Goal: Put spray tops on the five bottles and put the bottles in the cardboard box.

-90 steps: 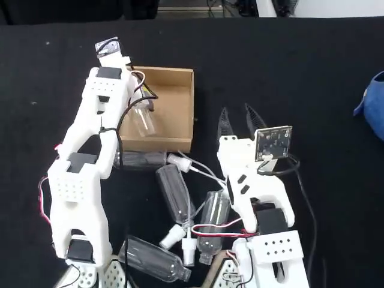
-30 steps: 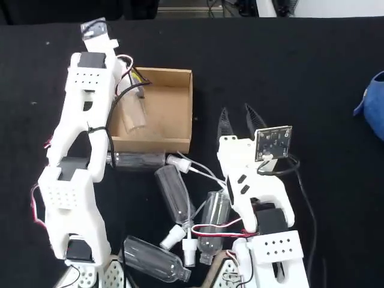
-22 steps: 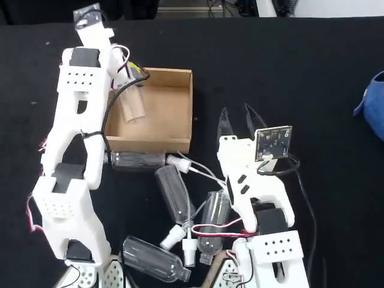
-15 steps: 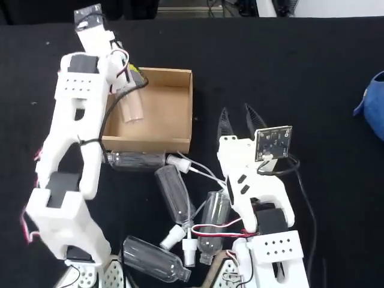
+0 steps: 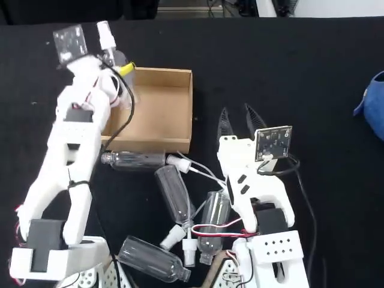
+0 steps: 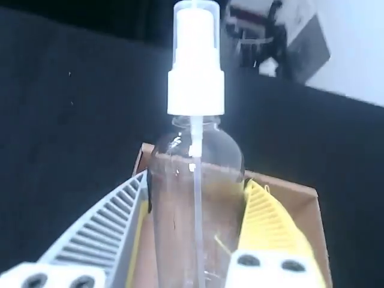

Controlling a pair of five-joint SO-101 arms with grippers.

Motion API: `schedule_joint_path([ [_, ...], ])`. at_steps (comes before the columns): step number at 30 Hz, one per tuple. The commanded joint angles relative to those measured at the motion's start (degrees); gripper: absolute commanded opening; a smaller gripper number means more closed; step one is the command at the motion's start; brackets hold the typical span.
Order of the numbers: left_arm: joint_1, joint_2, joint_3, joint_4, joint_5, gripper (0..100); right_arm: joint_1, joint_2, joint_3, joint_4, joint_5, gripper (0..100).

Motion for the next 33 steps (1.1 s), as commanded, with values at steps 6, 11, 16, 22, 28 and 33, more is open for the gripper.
schedule_joint_path([
  [6,-0.7,-3.4,17.0,-41.7,-0.5,3,0.8,0.5,-0.5,-1.8,-0.1,13.7],
  [11,-0.8,-3.4,22.9,-52.3,-1.1,3,0.8,0.5,-0.5,-1.8,-0.1,13.7],
  [16,-0.2,-0.2,22.4,-52.1,-8.2,3,0.8,0.5,-0.5,-1.8,-0.1,13.7],
  [22,-0.7,13.2,15.9,-56.9,-8.9,3,0.8,0.5,-0.5,-1.8,-0.1,13.7],
  [28,-0.7,27.2,15.8,-83.7,-9.1,3,0.8,0.5,-0.5,-1.8,-0.1,13.7],
  [33,-0.7,36.0,15.1,-92.2,-14.5,3,0.8,0.5,-0.5,-1.8,-0.1,13.7],
])
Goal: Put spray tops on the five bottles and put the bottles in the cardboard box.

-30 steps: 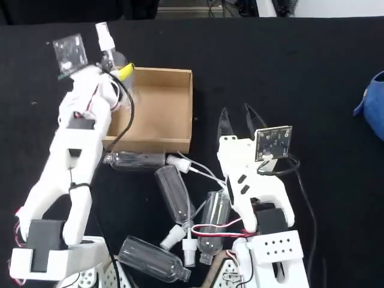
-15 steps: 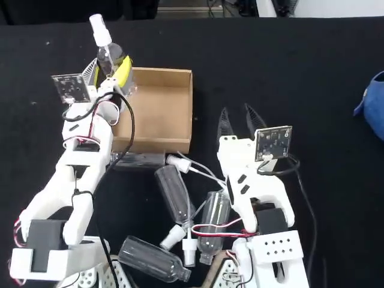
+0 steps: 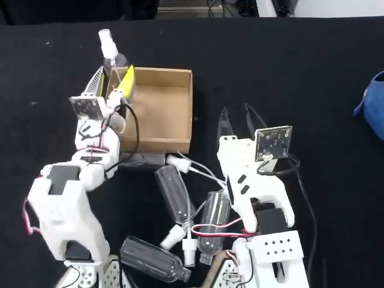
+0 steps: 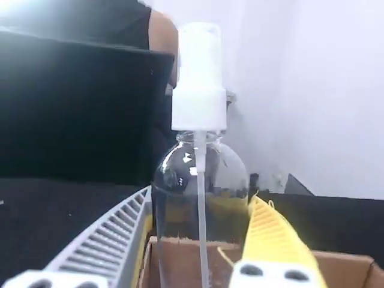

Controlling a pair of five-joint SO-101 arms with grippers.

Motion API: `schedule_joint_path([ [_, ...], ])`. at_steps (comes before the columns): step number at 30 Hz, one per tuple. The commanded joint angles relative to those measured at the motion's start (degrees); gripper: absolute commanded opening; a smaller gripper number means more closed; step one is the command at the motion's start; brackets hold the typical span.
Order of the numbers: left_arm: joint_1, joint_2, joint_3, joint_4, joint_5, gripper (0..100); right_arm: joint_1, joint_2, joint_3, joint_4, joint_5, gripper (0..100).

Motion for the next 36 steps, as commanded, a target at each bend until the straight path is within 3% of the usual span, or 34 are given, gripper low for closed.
schedule_joint_path([
  [1,-0.5,5.7,-4.3,-8.6,-5.4,3,0.8,0.5,-0.5,-1.8,-0.1,13.7],
  [8,-0.6,10.5,-9.3,-7.6,-6.5,3,0.8,0.5,-0.5,-1.8,-0.1,13.7],
  [16,-0.6,10.5,-13.1,4.8,-6.2,3,0.8,0.5,-0.5,-1.8,-0.1,13.7],
  [36,-2.2,11.2,-16.4,5.3,-6.5,3,0.8,0.5,-0.5,-1.8,-0.1,13.7],
])
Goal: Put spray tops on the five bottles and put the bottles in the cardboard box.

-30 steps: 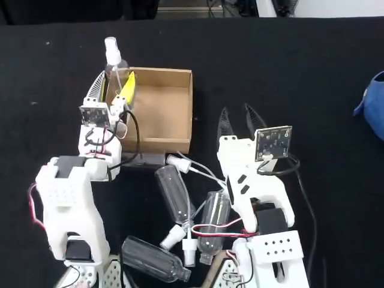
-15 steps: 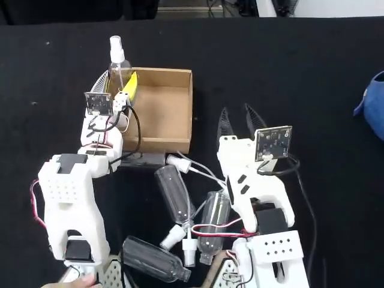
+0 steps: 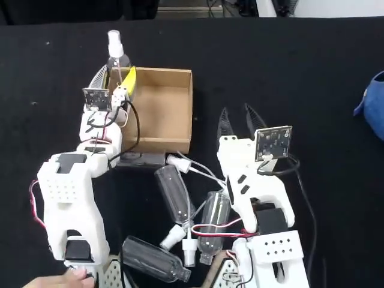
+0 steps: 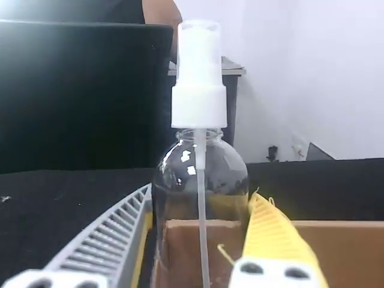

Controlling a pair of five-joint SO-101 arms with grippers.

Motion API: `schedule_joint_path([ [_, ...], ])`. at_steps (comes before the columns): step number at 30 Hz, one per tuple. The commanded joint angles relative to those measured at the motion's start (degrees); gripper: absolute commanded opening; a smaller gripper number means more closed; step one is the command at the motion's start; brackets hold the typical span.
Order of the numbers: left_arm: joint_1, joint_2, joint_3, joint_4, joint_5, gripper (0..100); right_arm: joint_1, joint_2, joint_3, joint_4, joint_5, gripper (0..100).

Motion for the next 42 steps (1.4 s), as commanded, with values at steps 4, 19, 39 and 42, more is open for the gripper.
schedule_joint_path([
  [4,-1.6,-0.4,-2.4,0.2,-0.7,3,0.8,0.5,-0.5,-1.8,-0.1,13.7],
  [19,-1.3,-0.4,-0.8,5.6,-0.7,3,0.8,0.5,-0.5,-1.8,-0.1,13.7],
  [39,-1.7,-1.1,1.5,3.9,-0.3,25,0.8,0.5,-0.5,-1.8,-0.1,13.7],
  [42,-1.9,-1.1,1.5,3.9,-0.5,24,0.8,0.5,-0.5,-1.8,-0.1,13.7],
])
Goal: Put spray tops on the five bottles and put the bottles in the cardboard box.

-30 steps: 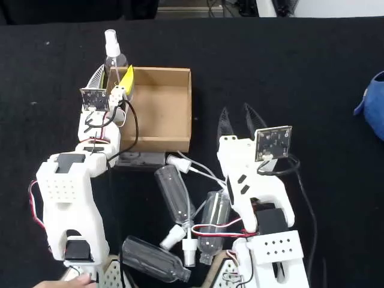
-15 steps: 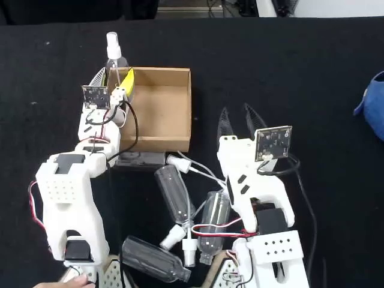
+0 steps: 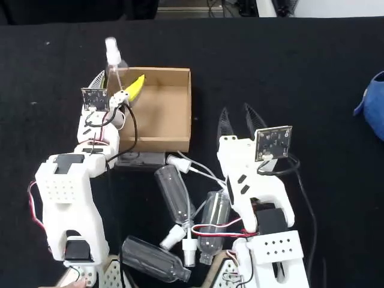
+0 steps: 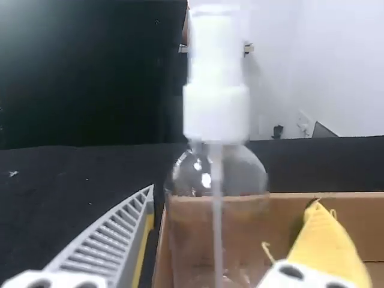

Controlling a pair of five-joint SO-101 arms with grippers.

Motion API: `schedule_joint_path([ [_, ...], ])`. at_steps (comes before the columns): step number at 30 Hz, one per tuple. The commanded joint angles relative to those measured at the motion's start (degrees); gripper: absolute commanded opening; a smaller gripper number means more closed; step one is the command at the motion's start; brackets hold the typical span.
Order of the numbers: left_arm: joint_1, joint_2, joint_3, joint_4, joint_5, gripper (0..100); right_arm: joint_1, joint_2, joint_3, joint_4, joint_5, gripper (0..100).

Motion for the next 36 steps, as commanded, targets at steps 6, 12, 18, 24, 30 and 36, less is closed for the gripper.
schedule_joint_path([
  [6,-1.2,-1.0,0.1,-0.2,-0.1,24,0.8,0.5,-0.5,-1.8,-0.1,13.7],
  [12,-1.2,-2.3,0.1,-0.1,-0.2,24,0.8,0.5,-0.5,-1.8,-0.1,13.7],
  [18,-1.2,-10.2,3.5,2.7,-0.1,24,0.8,0.5,-0.5,-1.8,-0.1,13.7],
  [24,-2.1,-18.7,3.8,16.2,0.3,24,0.8,0.5,-0.5,-1.8,-0.1,13.7],
  [30,-1.8,-26.3,6.5,26.1,-0.2,24,0.8,0.5,-0.5,-1.8,-0.1,13.7],
  [36,-3.3,-32.4,7.3,36.0,0.2,24,0.7,0.5,-0.8,-1.9,-0.1,13.7],
])
